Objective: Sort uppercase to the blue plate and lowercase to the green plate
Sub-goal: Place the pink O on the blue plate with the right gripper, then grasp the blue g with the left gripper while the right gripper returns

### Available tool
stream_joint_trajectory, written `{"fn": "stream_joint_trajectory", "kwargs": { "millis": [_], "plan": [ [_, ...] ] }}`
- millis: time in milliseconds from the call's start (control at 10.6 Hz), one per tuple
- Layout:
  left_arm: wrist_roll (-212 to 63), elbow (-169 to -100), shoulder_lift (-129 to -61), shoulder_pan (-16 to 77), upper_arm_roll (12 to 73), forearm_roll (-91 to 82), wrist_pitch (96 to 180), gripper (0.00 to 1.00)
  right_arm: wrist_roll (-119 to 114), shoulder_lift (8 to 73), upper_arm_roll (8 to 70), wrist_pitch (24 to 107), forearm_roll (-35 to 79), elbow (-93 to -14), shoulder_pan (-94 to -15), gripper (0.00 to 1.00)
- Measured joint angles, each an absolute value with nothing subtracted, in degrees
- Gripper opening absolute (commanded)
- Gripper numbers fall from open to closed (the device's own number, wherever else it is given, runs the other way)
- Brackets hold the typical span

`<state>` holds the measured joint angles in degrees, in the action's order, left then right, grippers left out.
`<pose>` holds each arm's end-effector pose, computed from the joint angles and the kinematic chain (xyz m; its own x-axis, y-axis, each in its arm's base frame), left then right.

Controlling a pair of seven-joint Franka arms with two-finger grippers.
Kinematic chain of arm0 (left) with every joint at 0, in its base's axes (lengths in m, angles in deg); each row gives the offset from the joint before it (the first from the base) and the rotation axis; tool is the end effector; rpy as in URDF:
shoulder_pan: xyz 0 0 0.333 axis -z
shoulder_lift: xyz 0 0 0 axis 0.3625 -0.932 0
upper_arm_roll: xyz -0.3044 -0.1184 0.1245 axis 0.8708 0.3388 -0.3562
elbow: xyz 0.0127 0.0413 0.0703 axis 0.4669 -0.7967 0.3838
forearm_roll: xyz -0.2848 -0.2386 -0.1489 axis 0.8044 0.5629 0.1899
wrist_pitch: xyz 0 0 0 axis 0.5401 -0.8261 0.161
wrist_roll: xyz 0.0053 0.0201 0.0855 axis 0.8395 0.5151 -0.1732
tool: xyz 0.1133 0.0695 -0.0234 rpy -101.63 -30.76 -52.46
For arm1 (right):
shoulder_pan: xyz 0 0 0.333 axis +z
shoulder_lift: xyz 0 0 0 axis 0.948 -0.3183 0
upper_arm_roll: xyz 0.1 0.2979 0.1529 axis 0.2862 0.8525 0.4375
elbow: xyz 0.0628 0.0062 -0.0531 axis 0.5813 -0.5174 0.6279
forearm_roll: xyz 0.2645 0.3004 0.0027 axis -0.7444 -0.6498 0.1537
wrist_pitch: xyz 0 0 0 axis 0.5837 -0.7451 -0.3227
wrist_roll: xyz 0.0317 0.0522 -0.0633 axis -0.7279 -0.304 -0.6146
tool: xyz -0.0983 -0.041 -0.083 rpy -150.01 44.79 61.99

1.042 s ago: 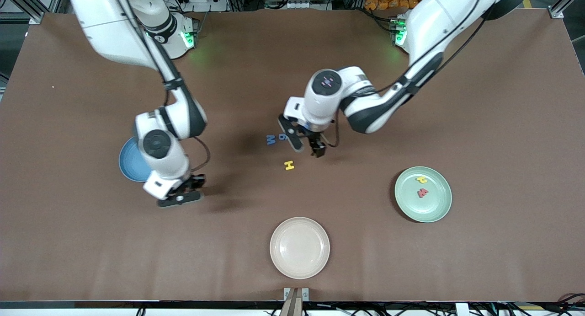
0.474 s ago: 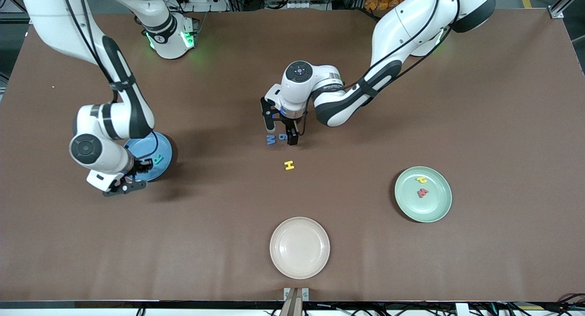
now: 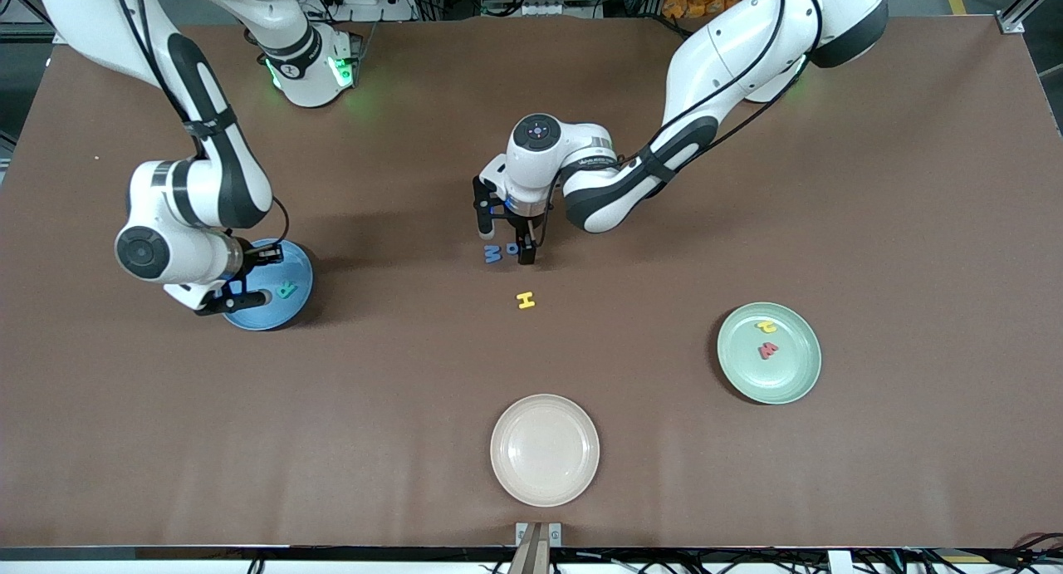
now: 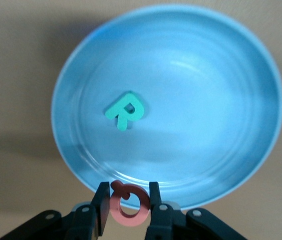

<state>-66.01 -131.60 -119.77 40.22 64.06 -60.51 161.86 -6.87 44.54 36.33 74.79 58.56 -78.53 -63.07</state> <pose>0.4267 -0.5687 0.1704 0.1072 -0.9832 0.1480 -0.9901 -0.1191 -0.0741 0.5327 0.0025 0.2138 0.9312 0.1636 -0.3258 0.1707 -0.9853 -0.0068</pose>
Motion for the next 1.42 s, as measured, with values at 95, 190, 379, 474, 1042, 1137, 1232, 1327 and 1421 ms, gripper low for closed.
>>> {"fn": "stream_joint_trajectory", "kwargs": {
  "millis": [95,190,379,474,1042,1137,1232,1327,1421],
  "plan": [
    [-65.33,-131.18,-120.21,40.51,63.99,-60.51,161.86,0.87,-6.87,44.47,36.33,76.27,58.53,-79.63,-63.07,1.0],
    [-65.07,-130.91,-120.58,40.91,63.87,-60.52,161.86,0.86,-6.84,44.48,36.33,76.57,58.39,-79.82,-63.07,1.0],
    [-64.71,-130.49,-121.15,41.51,63.77,-60.54,161.88,0.81,-6.82,44.48,36.34,76.71,56.43,-79.74,-63.05,1.0],
    [-64.57,-130.13,-121.47,41.82,63.72,-60.54,161.88,0.79,-6.82,44.49,36.38,76.86,55.96,-79.51,-63.0,1.0],
    [-64.55,-129.5,-121.92,42.23,63.13,-60.54,161.97,0.39,-5.81,48.56,36.73,73.62,48.98,-77.14,-62.37,0.99],
    [-64.55,-129.34,-121.89,42.23,63.06,-60.54,161.98,0.24,-5.67,49.35,36.75,73.36,48.51,-77.15,-62.35,0.99],
    [-64.55,-128.83,-121.87,42.16,62.84,-60.54,161.97,0.0,-5.07,49.7,36.79,73.35,48.38,-77.15,-62.35,0.99],
    [-64.55,-128.65,-121.8,42.06,62.87,-60.54,161.97,0.0,-3.4,49.95,37.06,73.32,48.29,-77.15,-62.23,0.98],
    [-64.79,-128.6,-121.71,42.06,62.85,-60.46,161.96,0.0,-0.41,50.09,37.87,73.31,48.24,-77.16,-61.61,0.98]
  ]
}}
